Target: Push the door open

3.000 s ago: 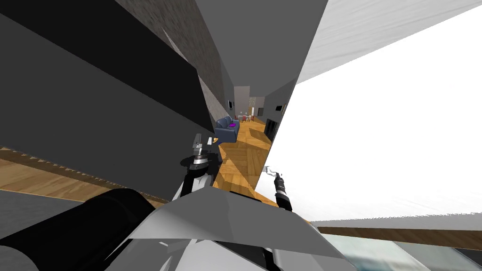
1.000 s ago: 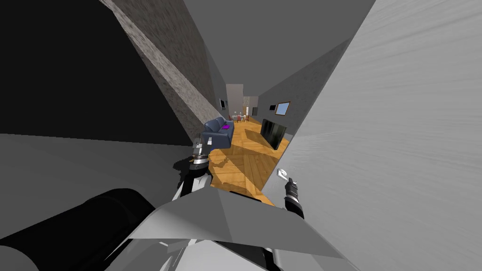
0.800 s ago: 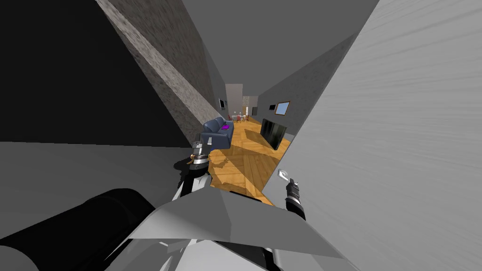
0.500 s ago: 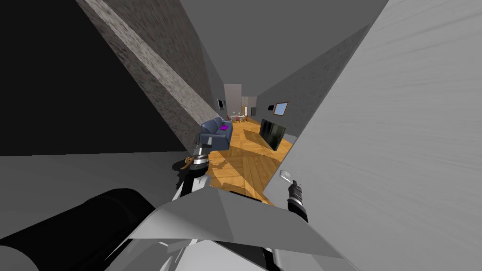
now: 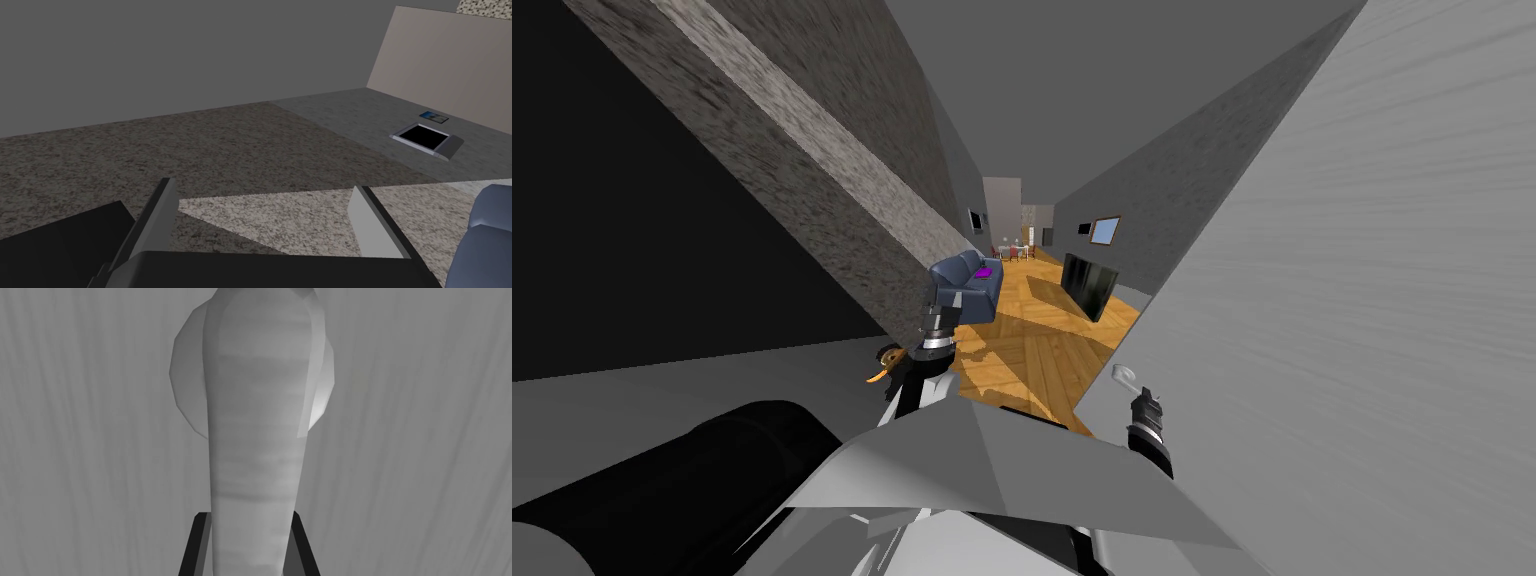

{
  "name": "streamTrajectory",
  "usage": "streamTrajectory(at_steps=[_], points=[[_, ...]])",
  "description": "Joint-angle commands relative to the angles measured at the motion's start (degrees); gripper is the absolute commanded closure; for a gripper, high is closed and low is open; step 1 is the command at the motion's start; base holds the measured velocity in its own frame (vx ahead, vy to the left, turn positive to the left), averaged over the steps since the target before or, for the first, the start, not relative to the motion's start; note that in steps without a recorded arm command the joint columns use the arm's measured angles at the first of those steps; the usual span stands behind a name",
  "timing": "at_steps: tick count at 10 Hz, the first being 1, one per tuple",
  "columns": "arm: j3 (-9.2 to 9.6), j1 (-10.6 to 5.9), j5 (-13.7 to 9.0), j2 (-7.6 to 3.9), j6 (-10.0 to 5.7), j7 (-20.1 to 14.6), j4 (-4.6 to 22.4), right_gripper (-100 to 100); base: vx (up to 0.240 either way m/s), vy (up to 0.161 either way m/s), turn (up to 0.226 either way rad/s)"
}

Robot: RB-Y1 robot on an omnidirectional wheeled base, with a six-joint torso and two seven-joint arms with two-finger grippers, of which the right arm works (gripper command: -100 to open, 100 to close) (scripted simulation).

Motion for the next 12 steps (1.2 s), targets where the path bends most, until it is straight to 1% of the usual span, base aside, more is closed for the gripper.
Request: streamTrajectory(at_steps=[1, 2, 3, 5, 9, 11, 12], points=[[-0.86, 1.1, -0.33, -0.05, 0.51, 0.23, -2.24, 100, 0.111, 0.021, -0.034], [-0.86, 1.1, -0.33, -0.05, 0.51, 0.23, -2.24, 100, 0.048, -0.006, 0.004], [-2.13, 1.13, -0.97, 0.55, 0.49, 0.58, -2.25, 100, 0.125, 0.012, -0.053], [-3.01, 1.16, -1.42, 1.06, 0.48, 0.81, -2.26, 100, 0.181, 0.014, -0.07], [-4.92, 1.21, -2.4, 2.68, 0.44, 1.33, -2.28, 100, 0.2, 0.002, -0.06], [-5.5, 1.22, -2.69, 3.37, 0.44, 1.49, -2.29, 100, 0.175, 0.004, -0.047], [-5.9, 1.76, -2.79, 2.83, 0.41, 1.48, -2.19, 100, 0.062, 0.0, -0.048]])
